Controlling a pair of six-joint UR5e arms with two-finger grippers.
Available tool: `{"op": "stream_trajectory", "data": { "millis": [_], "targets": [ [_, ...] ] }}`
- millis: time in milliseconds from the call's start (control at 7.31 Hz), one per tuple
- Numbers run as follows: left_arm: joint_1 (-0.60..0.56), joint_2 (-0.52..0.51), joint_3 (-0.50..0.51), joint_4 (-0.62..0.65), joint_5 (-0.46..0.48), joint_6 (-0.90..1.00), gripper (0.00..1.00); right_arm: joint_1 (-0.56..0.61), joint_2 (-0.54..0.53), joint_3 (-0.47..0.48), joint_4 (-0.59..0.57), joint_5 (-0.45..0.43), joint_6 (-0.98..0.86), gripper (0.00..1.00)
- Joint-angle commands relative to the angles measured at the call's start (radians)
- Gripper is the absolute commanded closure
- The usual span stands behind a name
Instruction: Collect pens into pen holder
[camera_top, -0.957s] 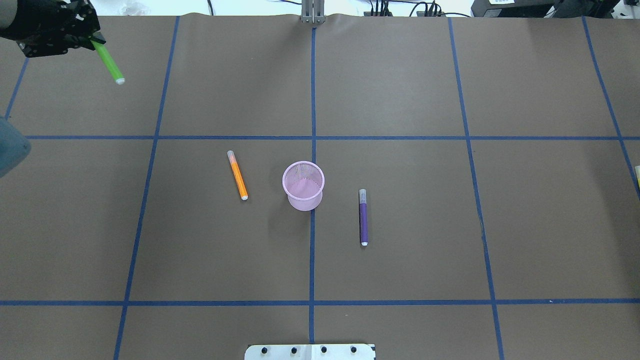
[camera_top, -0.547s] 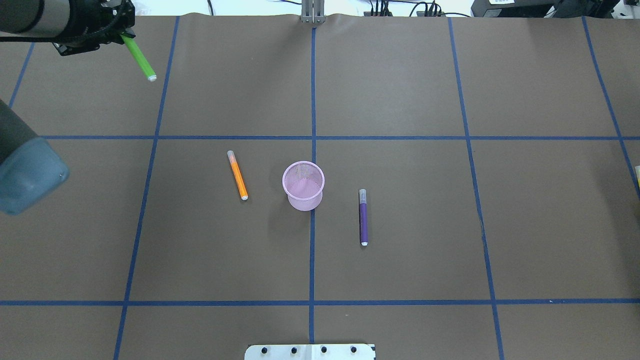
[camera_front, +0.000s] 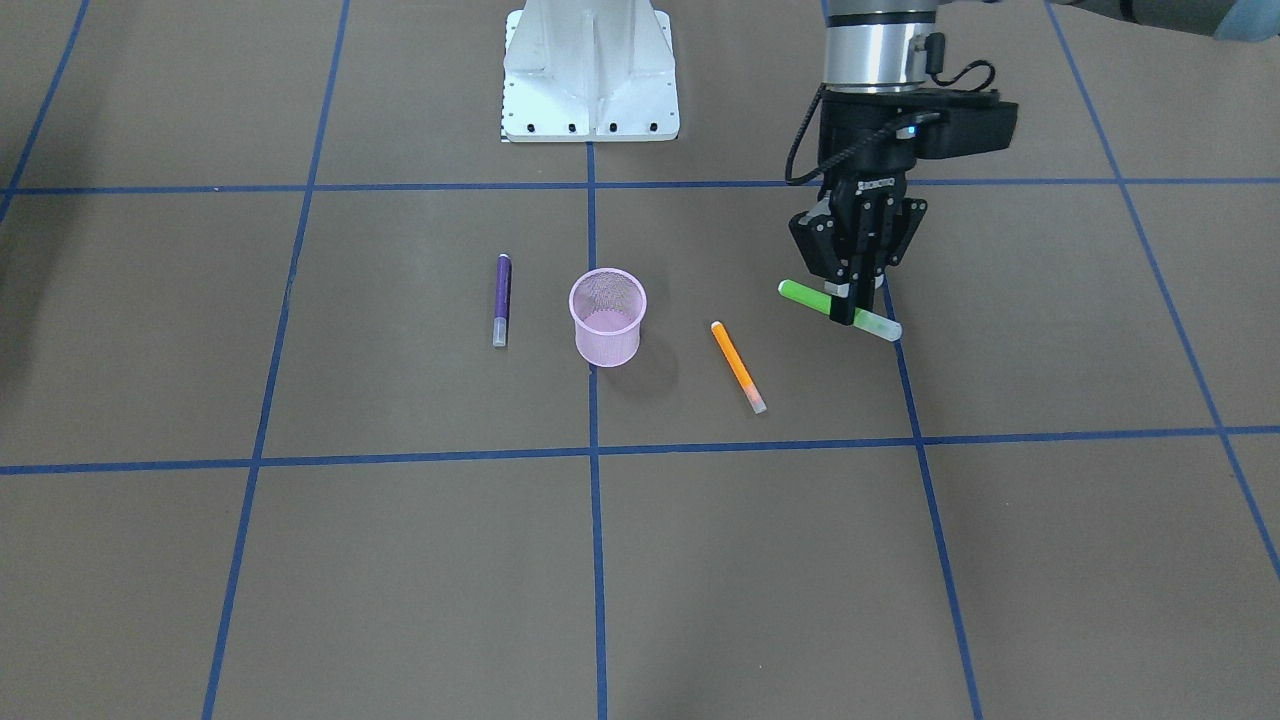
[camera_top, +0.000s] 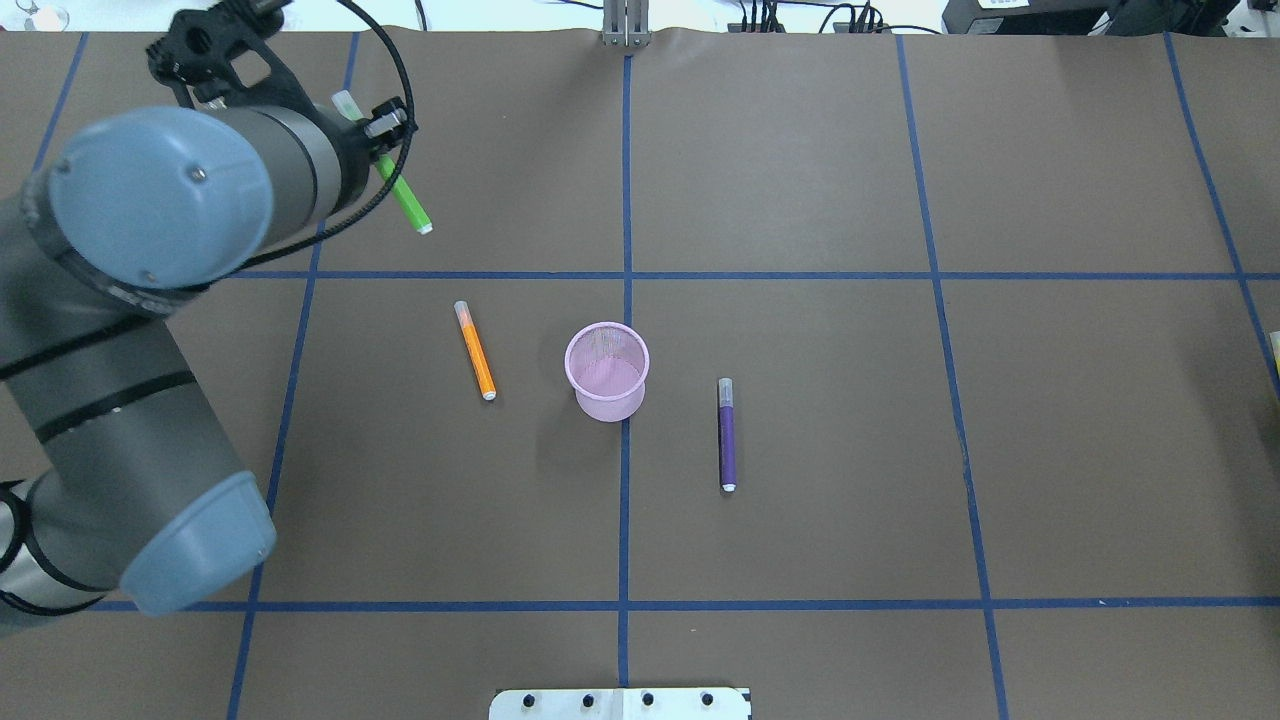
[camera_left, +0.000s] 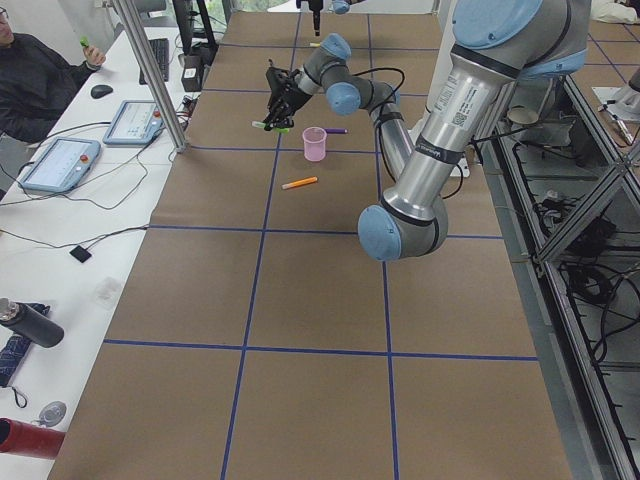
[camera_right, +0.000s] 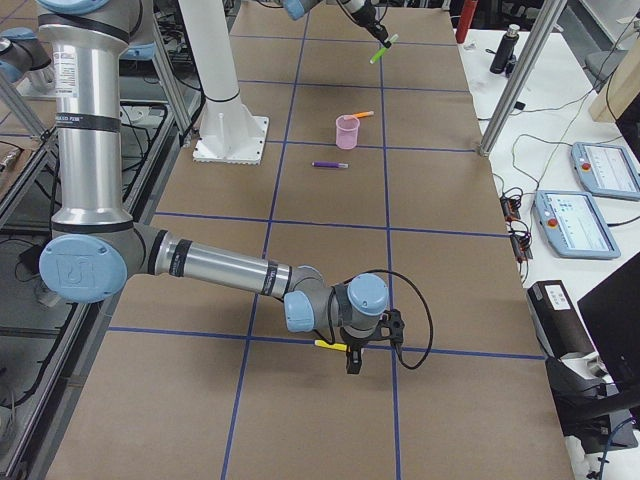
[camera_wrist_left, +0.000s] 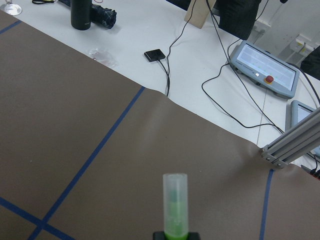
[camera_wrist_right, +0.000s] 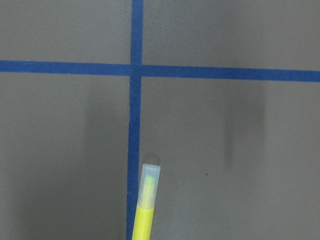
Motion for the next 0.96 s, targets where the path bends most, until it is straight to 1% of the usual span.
{"op": "stream_trajectory", "data": {
  "millis": [0, 137, 274, 547, 821],
  "targets": [
    [0.087, -0.038, 0.025, 0.000, 0.101, -0.013, 1.00, -0.032, 0.000, -0.001, 0.001, 0.000, 0.027, 0.01],
    [0.088, -0.044, 0.036, 0.000, 0.104, -0.015, 1.00, -0.045, 0.000, -0.002, 0.001, -0.009, 0.030, 0.01],
    [0.091, -0.044, 0.038, 0.000, 0.104, -0.015, 1.00, -0.052, 0.000, -0.010, 0.001, -0.041, 0.030, 0.01],
    [0.100, -0.052, 0.045, 0.000, 0.106, -0.015, 1.00, -0.055, 0.029, -0.030, -0.001, -0.046, 0.030, 0.02],
    [0.102, -0.052, 0.055, 0.000, 0.106, -0.015, 1.00, -0.058, 0.051, -0.051, -0.001, -0.045, 0.075, 0.02]
  ]
}}
